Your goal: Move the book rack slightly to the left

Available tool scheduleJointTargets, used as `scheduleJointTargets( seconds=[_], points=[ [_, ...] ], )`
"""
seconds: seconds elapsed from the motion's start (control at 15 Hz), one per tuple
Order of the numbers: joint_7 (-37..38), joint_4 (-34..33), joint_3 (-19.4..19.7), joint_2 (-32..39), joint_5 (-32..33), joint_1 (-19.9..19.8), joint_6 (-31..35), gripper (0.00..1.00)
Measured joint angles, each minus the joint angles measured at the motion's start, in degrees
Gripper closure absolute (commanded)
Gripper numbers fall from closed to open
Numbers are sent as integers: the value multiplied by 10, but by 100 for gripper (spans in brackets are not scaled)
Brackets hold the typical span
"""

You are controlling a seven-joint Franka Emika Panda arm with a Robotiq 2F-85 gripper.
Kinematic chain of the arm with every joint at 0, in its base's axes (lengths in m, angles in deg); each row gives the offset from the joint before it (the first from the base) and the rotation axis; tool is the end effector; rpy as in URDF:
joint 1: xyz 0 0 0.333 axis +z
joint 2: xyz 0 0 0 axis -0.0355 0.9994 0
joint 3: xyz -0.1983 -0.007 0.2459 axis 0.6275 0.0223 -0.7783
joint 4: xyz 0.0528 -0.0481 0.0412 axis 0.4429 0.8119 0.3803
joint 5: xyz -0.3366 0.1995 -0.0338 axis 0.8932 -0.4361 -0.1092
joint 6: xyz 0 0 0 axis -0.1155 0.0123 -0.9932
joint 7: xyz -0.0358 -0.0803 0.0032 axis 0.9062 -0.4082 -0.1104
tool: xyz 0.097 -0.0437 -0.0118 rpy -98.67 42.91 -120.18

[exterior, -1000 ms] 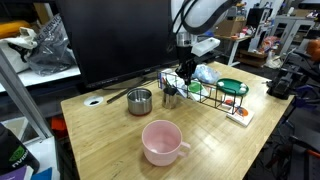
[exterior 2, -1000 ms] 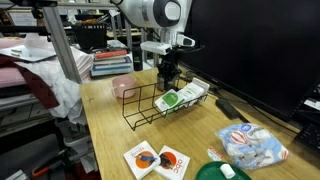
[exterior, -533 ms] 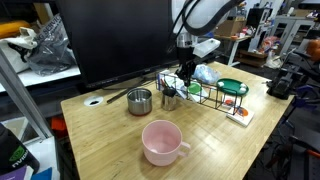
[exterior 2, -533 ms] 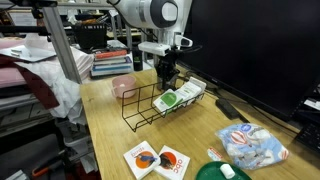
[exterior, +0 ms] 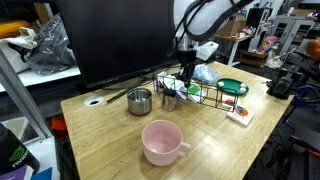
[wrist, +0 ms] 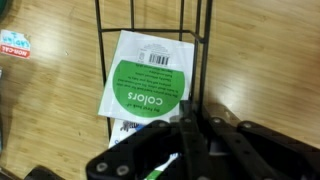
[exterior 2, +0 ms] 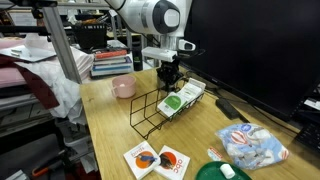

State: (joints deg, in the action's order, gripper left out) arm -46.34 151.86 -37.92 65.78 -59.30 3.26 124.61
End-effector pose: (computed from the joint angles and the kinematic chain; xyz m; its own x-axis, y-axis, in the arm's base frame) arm 0.6438 0.0621 0.2901 0.9797 0.1755 -0.0970 0.1829 -0.9803 0.0744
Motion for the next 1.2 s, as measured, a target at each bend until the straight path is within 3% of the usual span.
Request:
scheduleJointTargets(
  seconds=[0.33, 0.8, 0.87, 0.93, 1.07, 1.2],
  points=[
    [-8, -8, 0, 27, 0, -6, 39, 98],
    [-8, -42, -4, 56, -1, -4, 44, 98],
    [-8, -47, -4, 62, -2, -4, 44, 89],
    [-8, -52, -5, 67, -2, -4, 44, 66],
    [-9, -58, -5, 71, -4, -4, 43, 62],
    [-10, -62, -6, 71, -9, -5, 38, 49]
  ],
)
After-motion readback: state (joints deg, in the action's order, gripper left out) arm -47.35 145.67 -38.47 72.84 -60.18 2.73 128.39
